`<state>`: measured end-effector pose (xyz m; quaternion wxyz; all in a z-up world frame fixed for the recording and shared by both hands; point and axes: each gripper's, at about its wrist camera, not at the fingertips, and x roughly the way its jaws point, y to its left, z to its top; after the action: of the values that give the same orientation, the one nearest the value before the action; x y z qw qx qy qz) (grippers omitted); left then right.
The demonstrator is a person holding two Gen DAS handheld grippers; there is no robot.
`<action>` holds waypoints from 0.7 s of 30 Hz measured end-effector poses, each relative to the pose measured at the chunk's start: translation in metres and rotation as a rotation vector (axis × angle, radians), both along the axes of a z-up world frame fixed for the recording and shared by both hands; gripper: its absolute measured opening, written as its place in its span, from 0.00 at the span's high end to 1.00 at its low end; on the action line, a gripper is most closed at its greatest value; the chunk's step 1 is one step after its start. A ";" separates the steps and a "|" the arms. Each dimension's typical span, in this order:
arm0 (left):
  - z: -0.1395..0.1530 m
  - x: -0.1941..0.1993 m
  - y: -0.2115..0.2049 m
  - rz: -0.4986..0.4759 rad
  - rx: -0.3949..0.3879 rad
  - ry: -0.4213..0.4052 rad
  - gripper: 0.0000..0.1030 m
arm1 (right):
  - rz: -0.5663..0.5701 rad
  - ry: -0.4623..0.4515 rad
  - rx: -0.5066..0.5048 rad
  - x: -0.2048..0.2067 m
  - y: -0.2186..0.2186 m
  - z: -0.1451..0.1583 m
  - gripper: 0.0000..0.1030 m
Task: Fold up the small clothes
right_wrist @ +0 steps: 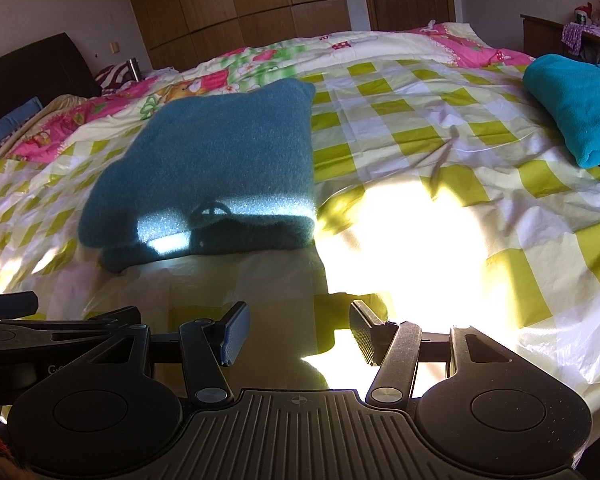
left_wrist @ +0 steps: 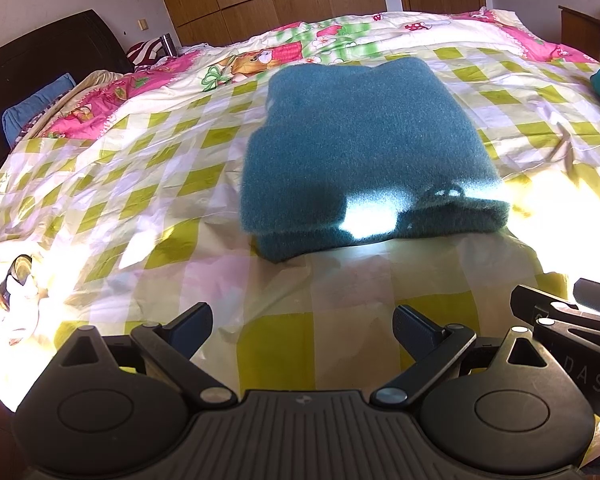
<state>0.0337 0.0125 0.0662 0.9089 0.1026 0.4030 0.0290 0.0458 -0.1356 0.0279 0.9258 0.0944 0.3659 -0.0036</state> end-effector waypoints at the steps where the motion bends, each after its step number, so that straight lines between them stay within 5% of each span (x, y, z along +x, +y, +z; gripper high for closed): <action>1: 0.000 0.000 0.000 0.000 0.001 -0.001 0.00 | 0.000 0.000 0.000 0.000 0.000 0.000 0.46; 21: 0.000 -0.001 0.000 0.001 0.004 -0.004 0.00 | 0.001 0.001 0.004 0.000 0.001 -0.002 0.46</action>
<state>0.0324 0.0128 0.0663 0.9096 0.1039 0.4012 0.0306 0.0456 -0.1351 0.0260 0.9255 0.0960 0.3663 -0.0027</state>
